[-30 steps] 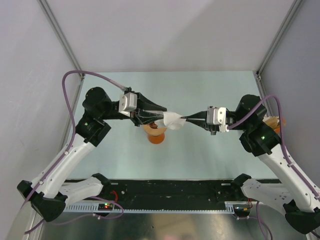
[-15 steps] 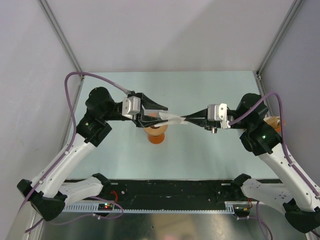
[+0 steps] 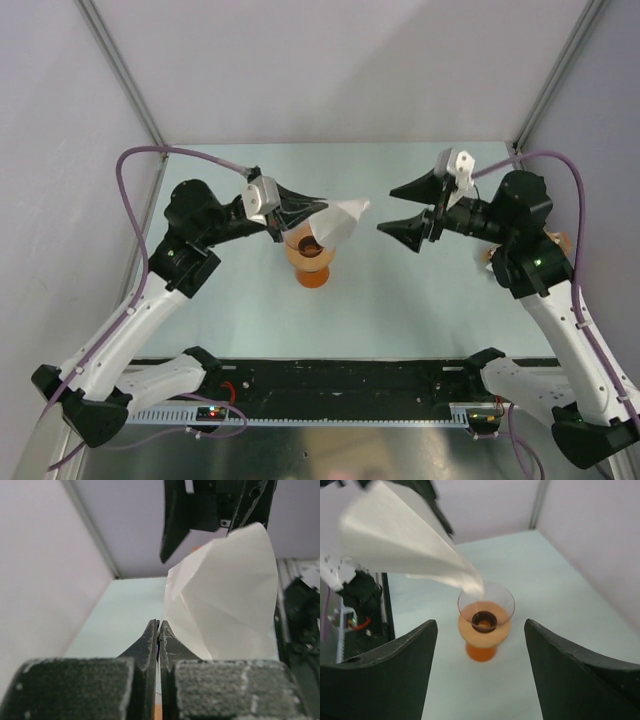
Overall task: Place the coffee filter in the dripper
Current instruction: Place the coffee filter in the coffee dripper.
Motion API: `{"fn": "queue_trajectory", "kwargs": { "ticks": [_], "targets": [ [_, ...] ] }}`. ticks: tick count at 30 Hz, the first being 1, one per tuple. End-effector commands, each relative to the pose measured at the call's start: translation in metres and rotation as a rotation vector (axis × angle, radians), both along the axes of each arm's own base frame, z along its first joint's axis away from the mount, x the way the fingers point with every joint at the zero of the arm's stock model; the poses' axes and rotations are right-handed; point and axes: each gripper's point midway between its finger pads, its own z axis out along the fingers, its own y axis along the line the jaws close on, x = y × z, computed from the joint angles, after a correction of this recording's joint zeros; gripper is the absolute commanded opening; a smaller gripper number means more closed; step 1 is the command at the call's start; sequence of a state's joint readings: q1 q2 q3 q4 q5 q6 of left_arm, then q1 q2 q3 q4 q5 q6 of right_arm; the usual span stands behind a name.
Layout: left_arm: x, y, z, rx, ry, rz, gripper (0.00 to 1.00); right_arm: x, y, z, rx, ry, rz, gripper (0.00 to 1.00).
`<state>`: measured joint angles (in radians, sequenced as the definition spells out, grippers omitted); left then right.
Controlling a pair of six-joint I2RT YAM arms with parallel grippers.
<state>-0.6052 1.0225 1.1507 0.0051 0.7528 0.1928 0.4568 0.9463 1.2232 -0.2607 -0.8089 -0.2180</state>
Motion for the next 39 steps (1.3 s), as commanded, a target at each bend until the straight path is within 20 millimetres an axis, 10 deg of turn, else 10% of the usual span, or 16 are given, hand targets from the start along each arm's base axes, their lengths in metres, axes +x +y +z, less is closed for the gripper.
{"fn": "queue_trajectory", "kwargs": {
  "ticks": [1,18,39],
  "targets": [
    [0.024,0.021,0.038,-0.172,-0.011,0.194,0.0,0.019,-0.02,0.003,0.148,0.41,-0.137,0.75],
    [0.028,0.007,0.05,-0.284,0.166,0.109,0.0,0.055,-0.013,0.072,0.465,0.751,-0.033,0.59],
    [0.038,0.0,0.056,-0.337,0.265,0.084,0.0,0.056,0.008,0.04,0.433,0.873,0.071,0.52]
  ]
}}
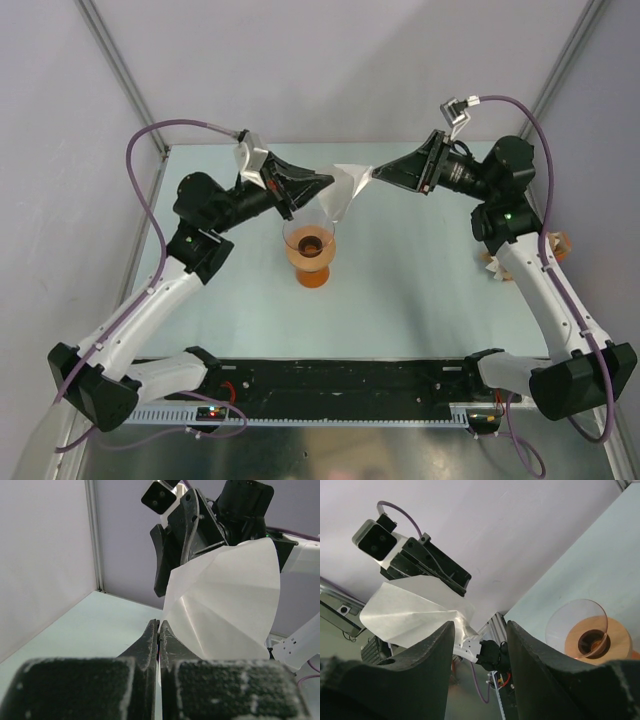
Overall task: Place the coffee filter in the dripper
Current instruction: Place the coffee filter in the coffee dripper.
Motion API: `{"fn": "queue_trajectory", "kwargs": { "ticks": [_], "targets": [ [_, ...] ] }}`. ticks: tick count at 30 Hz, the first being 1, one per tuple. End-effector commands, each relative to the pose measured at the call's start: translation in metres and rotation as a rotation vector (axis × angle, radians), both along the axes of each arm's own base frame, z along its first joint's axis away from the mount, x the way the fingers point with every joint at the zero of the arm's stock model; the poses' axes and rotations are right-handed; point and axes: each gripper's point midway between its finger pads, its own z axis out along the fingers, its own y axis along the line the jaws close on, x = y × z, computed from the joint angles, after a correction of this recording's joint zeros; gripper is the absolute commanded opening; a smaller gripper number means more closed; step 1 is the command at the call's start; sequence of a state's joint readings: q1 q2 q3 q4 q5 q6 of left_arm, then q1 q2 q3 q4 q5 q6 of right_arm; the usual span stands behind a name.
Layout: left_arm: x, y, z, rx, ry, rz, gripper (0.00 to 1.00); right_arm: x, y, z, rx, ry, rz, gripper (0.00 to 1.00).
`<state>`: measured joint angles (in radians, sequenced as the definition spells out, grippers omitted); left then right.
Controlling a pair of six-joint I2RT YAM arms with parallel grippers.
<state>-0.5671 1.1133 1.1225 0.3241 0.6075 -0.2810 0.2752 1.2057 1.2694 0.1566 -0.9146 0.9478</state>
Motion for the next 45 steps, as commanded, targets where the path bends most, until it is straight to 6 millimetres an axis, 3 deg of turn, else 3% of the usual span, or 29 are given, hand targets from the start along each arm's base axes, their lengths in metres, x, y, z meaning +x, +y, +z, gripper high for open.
{"fn": "queue_trajectory", "kwargs": {
  "ticks": [1,3,6,14,16,24,28,32,38,45],
  "targets": [
    [-0.001,0.006,0.029,-0.068,-0.035,0.01,0.0,-0.008,0.002,0.009,0.023,-0.052,0.05,0.55],
    [0.0,0.006,0.029,-0.072,-0.03,0.011,0.0,-0.009,0.004,0.011,0.03,-0.071,0.061,0.56],
    [0.001,0.006,0.029,-0.077,-0.024,0.01,0.0,-0.01,0.006,0.016,0.043,-0.096,0.07,0.47],
    [0.0,0.006,0.027,-0.079,-0.016,0.007,0.0,-0.012,0.009,0.019,0.052,-0.124,0.093,0.06],
    [-0.002,0.006,0.027,-0.076,-0.021,0.002,0.0,-0.013,0.007,0.018,0.047,-0.127,0.095,0.01],
    [-0.036,0.004,0.009,0.056,-0.195,-0.145,0.01,-0.015,0.002,0.011,0.017,-0.128,0.122,0.0],
    [-0.023,0.005,0.011,0.096,-0.196,-0.08,0.4,-0.02,0.006,0.006,0.004,-0.115,0.152,0.0],
    [-0.007,0.007,0.017,0.144,-0.235,0.0,0.53,-0.024,0.008,-0.005,-0.028,-0.092,0.18,0.0],
    [-0.01,0.003,0.011,0.258,-0.39,0.022,0.59,-0.028,0.012,-0.025,-0.098,-0.023,0.206,0.0],
    [-0.025,-0.007,0.003,0.347,-0.57,-0.017,0.56,-0.029,0.017,-0.032,-0.128,0.028,0.248,0.0]
  ]
}}
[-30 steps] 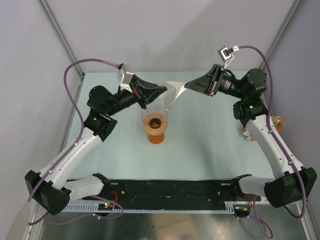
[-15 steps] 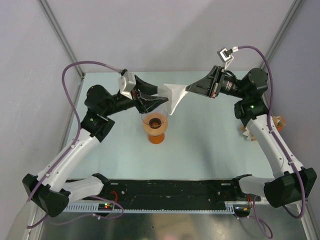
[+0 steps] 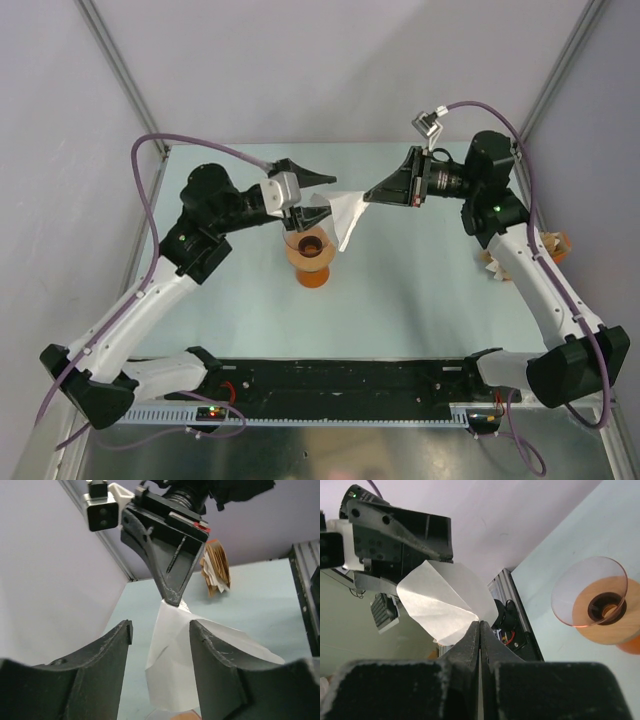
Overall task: Place the coffee filter in the dripper
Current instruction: Place the coffee filter in the coffee dripper.
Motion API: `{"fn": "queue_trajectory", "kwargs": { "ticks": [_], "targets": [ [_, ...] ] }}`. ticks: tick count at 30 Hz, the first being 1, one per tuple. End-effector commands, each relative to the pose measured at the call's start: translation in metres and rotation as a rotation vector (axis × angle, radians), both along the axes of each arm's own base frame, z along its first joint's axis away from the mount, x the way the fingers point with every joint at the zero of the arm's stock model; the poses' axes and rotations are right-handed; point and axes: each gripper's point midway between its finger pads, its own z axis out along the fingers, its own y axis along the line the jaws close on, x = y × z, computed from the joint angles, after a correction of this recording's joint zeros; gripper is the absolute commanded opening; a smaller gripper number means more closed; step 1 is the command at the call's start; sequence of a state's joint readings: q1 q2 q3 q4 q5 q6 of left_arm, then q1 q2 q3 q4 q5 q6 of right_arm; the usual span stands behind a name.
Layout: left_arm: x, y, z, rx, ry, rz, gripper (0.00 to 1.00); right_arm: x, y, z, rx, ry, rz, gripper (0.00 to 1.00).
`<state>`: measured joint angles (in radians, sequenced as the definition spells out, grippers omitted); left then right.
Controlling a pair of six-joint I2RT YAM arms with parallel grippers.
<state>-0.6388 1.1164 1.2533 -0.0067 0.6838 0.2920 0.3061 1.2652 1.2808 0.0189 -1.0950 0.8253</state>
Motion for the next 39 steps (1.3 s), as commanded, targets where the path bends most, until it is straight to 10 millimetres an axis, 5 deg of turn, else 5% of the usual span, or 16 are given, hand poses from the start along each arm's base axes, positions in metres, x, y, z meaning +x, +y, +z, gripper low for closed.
{"fn": "queue_trajectory", "kwargs": {
  "ticks": [1,3,5,7,11,16,25,34,39],
  "targets": [
    [-0.009,0.002,0.015,0.053,-0.214,-0.004,0.52,-0.01,0.003,0.008,-0.019,-0.02,0.054,0.0],
    [-0.014,0.001,0.014,0.064,-0.254,-0.023,0.36,-0.009,0.002,0.008,-0.023,-0.007,0.061,0.0],
    [-0.021,0.003,0.014,0.065,-0.285,-0.046,0.1,-0.008,0.0,0.008,-0.022,0.011,0.067,0.0],
    [-0.03,0.004,0.014,0.059,-0.283,-0.077,0.03,-0.007,-0.003,0.01,-0.017,0.013,0.074,0.0],
    [-0.036,0.005,0.013,0.023,-0.243,-0.086,0.0,-0.004,-0.005,0.015,0.001,0.012,0.074,0.08],
    [-0.017,0.01,0.022,-0.031,-0.227,0.026,0.0,-0.001,-0.007,0.02,0.015,-0.009,0.06,0.47],
    [-0.005,0.011,0.029,-0.075,-0.189,0.089,0.0,-0.001,-0.002,0.016,0.021,-0.012,0.038,0.63],
    [-0.005,0.01,0.027,-0.076,-0.182,0.081,0.0,0.003,0.006,0.028,0.065,-0.062,0.054,0.44],
    [-0.007,0.009,0.028,-0.075,-0.185,0.07,0.0,0.006,0.007,0.028,0.071,-0.069,0.052,0.17]
  ]
}}
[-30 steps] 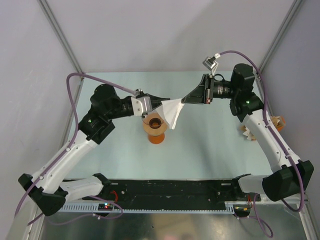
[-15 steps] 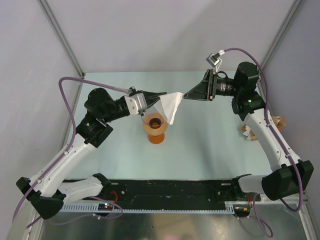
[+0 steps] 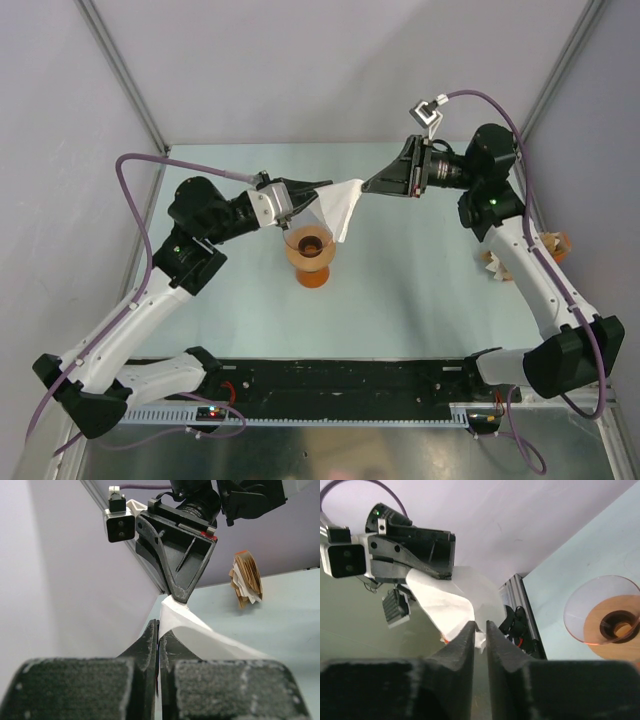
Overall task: Place the coffee filter in the dripper
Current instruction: Place the coffee filter in the coffee dripper.
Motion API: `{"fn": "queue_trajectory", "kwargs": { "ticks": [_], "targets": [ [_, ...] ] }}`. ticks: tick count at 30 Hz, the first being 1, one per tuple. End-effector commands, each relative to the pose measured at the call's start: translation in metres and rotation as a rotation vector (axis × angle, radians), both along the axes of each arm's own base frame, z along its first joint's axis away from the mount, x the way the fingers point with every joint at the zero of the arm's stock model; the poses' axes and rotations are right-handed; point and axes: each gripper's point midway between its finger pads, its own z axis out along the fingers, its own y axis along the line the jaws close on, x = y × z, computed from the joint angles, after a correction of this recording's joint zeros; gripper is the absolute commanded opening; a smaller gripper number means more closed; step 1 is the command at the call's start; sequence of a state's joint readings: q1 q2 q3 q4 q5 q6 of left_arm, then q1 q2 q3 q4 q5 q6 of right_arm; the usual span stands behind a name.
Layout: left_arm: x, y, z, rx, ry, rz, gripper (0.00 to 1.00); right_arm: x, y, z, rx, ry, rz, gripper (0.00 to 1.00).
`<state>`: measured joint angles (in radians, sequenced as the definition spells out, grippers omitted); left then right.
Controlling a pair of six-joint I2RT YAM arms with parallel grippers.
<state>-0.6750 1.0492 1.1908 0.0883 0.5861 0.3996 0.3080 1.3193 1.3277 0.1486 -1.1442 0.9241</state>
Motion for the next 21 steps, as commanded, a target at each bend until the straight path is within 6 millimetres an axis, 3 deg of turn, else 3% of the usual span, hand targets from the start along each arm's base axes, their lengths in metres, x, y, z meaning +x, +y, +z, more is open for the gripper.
{"fn": "queue_trajectory", "kwargs": {
  "ticks": [1,4,11,17,21],
  "targets": [
    [-0.004,0.0,0.009,-0.027,-0.017,-0.01,0.0,0.004,0.001,0.008,0.026,-0.045,-0.005,0.09],
    [-0.013,-0.002,0.009,-0.019,-0.029,-0.058,0.0,0.01,-0.003,0.007,0.024,-0.024,-0.028,0.01],
    [-0.036,-0.006,0.0,0.016,-0.049,-0.178,0.0,0.015,-0.008,0.008,0.03,-0.007,-0.036,0.0],
    [-0.03,-0.005,-0.002,0.018,-0.028,-0.149,0.0,0.01,-0.01,0.007,0.026,-0.009,-0.01,0.0],
    [-0.011,-0.001,0.011,-0.03,0.057,-0.045,0.0,0.008,-0.008,0.001,0.014,-0.001,0.018,0.01]
  ]
}}
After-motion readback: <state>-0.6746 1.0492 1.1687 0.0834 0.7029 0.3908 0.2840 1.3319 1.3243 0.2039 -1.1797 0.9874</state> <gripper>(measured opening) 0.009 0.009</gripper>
